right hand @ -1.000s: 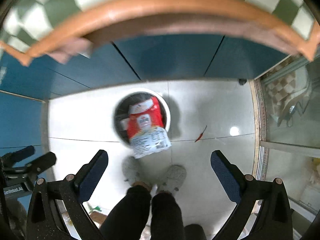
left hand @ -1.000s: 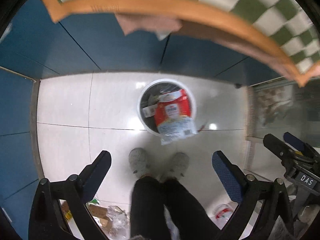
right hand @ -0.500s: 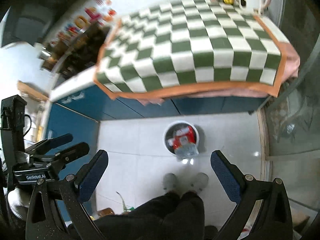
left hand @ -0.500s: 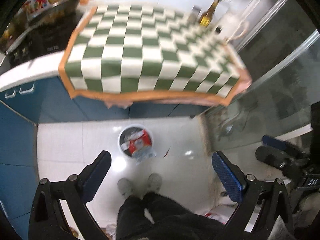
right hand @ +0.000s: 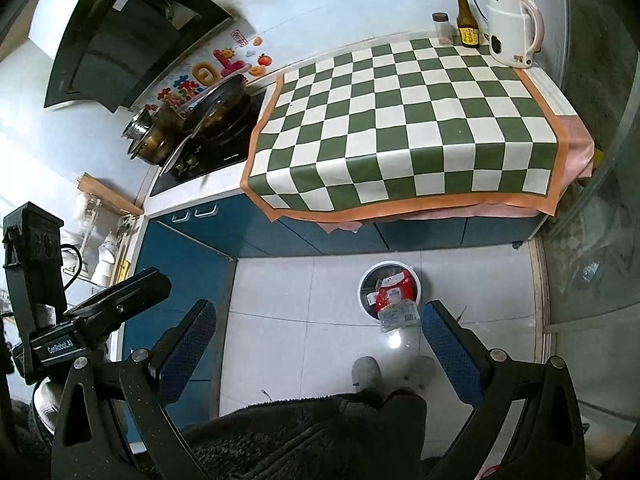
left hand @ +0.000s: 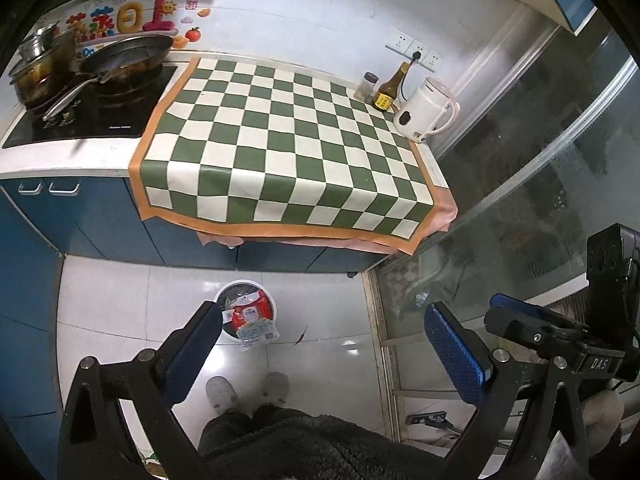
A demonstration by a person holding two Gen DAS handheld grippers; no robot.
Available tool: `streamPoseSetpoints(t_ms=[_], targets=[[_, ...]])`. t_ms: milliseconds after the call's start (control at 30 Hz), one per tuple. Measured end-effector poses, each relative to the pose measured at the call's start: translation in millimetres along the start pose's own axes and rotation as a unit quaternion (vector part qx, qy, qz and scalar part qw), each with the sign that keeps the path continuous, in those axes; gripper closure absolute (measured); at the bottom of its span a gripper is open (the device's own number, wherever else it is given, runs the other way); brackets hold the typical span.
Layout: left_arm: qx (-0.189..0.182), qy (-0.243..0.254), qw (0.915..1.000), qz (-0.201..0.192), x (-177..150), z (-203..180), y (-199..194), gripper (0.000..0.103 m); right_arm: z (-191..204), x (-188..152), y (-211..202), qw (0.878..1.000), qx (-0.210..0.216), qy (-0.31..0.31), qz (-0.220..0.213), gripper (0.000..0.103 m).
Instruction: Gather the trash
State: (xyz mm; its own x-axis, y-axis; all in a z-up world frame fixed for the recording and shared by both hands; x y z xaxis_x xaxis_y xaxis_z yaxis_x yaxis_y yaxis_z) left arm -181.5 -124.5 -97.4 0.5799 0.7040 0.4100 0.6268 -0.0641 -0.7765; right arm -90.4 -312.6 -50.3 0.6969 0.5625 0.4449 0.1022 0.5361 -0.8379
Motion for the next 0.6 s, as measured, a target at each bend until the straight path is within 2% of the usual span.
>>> streamPoseSetpoints(t_ms=[267,600], targets=[[0.013,-0.015,0.9998,-0.002,-7,12,-9,0.000,10,2,6,1.000,0.007,-0.014,0.012,0.000],[0.018,-0.033,0.9991,0.018,-14,18,-3,0.000,9,5,19,0.999,0.008,-0.022,0.027,0.000]])
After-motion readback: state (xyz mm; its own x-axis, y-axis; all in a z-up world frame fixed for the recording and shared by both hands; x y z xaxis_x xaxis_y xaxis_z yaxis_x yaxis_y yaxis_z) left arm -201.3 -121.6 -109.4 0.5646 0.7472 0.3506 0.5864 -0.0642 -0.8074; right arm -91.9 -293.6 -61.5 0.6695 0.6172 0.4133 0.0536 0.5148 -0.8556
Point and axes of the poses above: each gripper's, at about its wrist camera, not at the fingertips, and y roughly the way its jaws point, z to its left, x to its top, the point moved 3 cm from there along y, roughly the way its jaws point, and after that the axes turned 7 degrees about -y, right-handed, at the moved point
